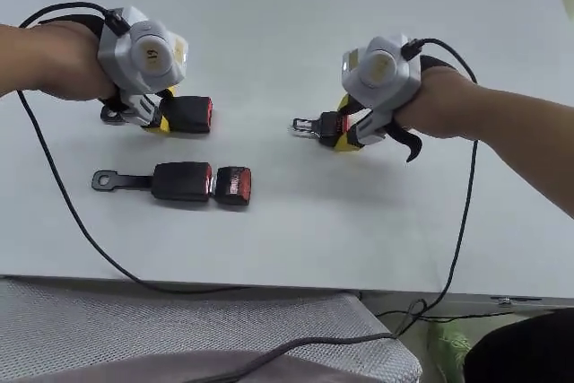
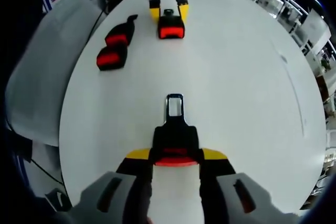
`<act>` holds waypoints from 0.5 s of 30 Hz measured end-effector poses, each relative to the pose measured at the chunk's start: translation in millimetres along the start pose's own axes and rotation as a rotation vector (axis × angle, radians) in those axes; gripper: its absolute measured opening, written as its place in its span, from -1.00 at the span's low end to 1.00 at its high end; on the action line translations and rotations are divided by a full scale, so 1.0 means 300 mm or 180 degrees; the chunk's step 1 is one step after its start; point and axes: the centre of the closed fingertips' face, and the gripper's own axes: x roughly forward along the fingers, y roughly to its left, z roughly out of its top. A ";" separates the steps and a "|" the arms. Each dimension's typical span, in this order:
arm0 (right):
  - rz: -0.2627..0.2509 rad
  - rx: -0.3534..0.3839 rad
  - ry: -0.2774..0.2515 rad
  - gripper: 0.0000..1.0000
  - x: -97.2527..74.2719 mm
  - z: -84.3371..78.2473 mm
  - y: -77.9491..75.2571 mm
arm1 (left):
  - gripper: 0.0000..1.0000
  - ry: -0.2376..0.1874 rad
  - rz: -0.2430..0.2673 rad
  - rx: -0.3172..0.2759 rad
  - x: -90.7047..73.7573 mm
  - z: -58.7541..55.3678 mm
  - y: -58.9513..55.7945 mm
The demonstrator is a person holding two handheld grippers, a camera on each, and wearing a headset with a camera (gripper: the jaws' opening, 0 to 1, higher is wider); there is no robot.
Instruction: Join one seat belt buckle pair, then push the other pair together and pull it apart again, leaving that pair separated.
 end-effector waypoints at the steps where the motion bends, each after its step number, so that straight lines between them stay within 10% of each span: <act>1: 0.0002 0.0001 -0.0020 -0.32 0.004 0.017 0.003 | -0.39 0.0005 0.0001 0.0001 0.000 0.000 0.001; 15: 0.0044 -0.0040 -0.0251 -0.32 0.061 0.210 0.048 | -0.39 0.0029 0.0017 0.0008 -0.004 0.003 -0.005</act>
